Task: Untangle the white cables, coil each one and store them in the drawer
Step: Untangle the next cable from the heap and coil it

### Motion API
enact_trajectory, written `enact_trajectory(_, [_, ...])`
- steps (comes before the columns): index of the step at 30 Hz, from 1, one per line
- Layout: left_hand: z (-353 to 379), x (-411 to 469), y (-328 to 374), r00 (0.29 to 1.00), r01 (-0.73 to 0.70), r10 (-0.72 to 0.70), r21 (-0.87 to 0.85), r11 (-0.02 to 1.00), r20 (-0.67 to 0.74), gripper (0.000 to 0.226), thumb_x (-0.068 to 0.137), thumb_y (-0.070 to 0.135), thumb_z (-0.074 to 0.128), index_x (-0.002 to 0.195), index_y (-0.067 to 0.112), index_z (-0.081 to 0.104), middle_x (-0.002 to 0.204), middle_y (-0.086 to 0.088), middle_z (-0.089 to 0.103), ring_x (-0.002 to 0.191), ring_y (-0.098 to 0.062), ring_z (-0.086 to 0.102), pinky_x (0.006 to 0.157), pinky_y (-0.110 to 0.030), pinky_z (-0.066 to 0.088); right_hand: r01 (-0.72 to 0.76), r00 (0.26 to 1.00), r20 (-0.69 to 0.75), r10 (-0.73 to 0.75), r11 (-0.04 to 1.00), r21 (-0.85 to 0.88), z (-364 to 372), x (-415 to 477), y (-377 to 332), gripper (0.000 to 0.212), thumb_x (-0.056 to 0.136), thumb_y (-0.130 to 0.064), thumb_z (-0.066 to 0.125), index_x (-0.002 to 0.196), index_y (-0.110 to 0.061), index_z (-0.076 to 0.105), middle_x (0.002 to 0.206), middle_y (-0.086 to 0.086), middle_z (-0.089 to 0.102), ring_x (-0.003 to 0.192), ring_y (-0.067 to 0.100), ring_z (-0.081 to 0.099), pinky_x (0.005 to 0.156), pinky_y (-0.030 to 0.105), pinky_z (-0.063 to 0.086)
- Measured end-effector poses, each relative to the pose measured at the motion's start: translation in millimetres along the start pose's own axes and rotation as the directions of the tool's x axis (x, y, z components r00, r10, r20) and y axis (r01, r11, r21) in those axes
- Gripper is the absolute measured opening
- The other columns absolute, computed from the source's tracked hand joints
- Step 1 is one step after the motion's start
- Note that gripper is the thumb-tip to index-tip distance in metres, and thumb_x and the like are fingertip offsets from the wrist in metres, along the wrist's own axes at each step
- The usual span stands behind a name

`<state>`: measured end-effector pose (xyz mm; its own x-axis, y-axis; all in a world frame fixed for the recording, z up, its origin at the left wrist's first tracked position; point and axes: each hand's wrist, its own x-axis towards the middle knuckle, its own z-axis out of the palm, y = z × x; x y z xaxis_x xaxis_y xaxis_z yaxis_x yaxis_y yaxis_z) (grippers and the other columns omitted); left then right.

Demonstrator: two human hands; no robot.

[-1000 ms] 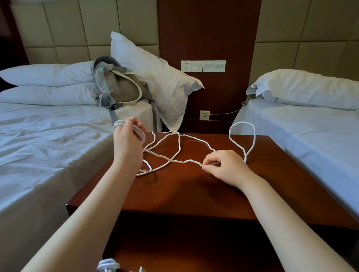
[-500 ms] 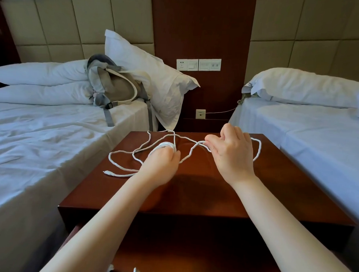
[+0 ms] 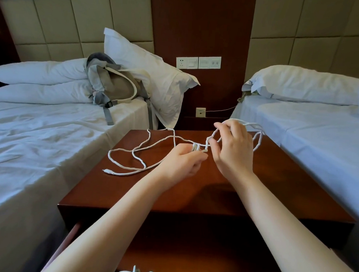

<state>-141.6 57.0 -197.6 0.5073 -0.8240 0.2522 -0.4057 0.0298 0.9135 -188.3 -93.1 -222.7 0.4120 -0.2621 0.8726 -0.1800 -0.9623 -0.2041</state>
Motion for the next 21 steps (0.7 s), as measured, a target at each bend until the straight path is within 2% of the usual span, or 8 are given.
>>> enact_trajectory(3, [1,-1,5,0.999,-0.022,0.023,-0.026,0.999,0.028,0.040,0.079,0.015,0.048,0.043,0.022,0.034,0.043,0.005,0.030,0.042,-0.011,0.026,0.041,-0.019,0.025,-0.060,0.997,-0.049,0.067,0.990,0.127,2,1,0,0.031,0.087,-0.033,0.057,0.103,-0.007,0.066,0.102,0.008,0.060,0.098,0.022,0.053,0.080,0.032,0.043])
enact_trajectory(6, [0,-3,6,0.999,-0.014,0.016,0.064,0.998,-0.041,0.031,0.075,0.017,0.051,0.047,0.018,0.036,0.045,0.002,0.033,0.044,-0.013,0.028,0.044,-0.023,0.026,-0.053,0.995,-0.074,0.071,0.974,0.222,1,1,0,0.033,0.091,-0.035,0.050,0.093,-0.007,0.066,0.094,0.005,0.061,0.092,0.018,0.052,0.079,0.025,0.039])
enact_trajectory(9, [-4,-3,4,0.990,0.028,0.004,0.228,0.973,-0.139,0.027,0.081,0.010,0.057,0.061,0.010,0.039,0.055,-0.005,0.035,0.051,-0.014,0.031,0.050,-0.029,0.026,0.014,0.998,-0.055,0.002,0.959,0.284,3,2,3,0.036,0.092,-0.031,0.043,0.089,-0.007,0.069,0.091,0.005,0.066,0.099,0.021,0.056,0.086,0.034,0.045])
enact_trajectory(11, [-5,-3,1,0.991,0.056,-0.023,0.255,0.965,-0.132,0.029,0.082,0.013,0.057,0.060,0.009,0.039,0.054,-0.004,0.035,0.050,-0.013,0.030,0.049,-0.027,0.026,0.050,0.999,-0.017,-0.047,0.952,0.301,5,4,5,0.038,0.090,-0.029,0.041,0.085,-0.007,0.071,0.089,0.005,0.069,0.107,0.024,0.057,0.092,0.035,0.043])
enact_trajectory(14, [-5,-4,2,0.997,0.071,-0.071,0.083,0.994,-0.002,0.041,0.089,0.011,0.046,0.050,0.011,0.035,0.042,0.002,0.032,0.041,-0.012,0.026,0.042,-0.020,0.025,-0.003,0.993,0.105,-0.053,0.883,0.470,3,3,0,0.039,0.090,-0.026,0.044,0.075,-0.002,0.071,0.085,0.005,0.069,0.098,0.001,0.053,0.089,0.013,0.036])
enact_trajectory(16, [-6,-4,7,0.996,0.046,-0.043,-0.033,0.998,0.077,0.042,0.091,0.012,0.039,0.049,0.011,0.035,0.039,0.001,0.030,0.038,-0.012,0.024,0.040,-0.018,0.024,-0.126,0.963,0.266,-0.045,0.798,0.590,-2,0,-6,0.033,0.093,-0.016,0.048,0.076,0.003,0.069,0.082,0.005,0.067,0.085,-0.011,0.052,0.081,0.008,0.037])
enact_trajectory(19, [-13,-3,10,0.987,0.037,0.007,-0.268,0.963,0.161,0.038,0.088,0.017,0.034,0.050,0.011,0.036,0.037,0.003,0.027,0.034,-0.010,0.022,0.038,-0.015,0.025,-0.350,0.859,0.513,-0.003,0.727,0.591,-6,-2,-12,0.041,0.097,-0.023,0.051,0.059,-0.012,0.060,0.052,-0.004,0.052,0.049,0.001,0.044,0.052,0.015,0.034])
enact_trajectory(21, [-22,-1,6,0.985,0.047,0.030,-0.428,0.902,0.171,0.039,0.086,0.024,0.034,0.048,0.014,0.041,0.038,0.003,0.026,0.034,-0.009,0.023,0.037,-0.016,0.025,-0.415,0.828,0.559,0.045,0.719,0.557,-7,-1,-11,0.045,0.094,-0.029,0.055,0.050,-0.021,0.050,0.043,-0.012,0.043,0.042,0.001,0.038,0.047,0.012,0.029])
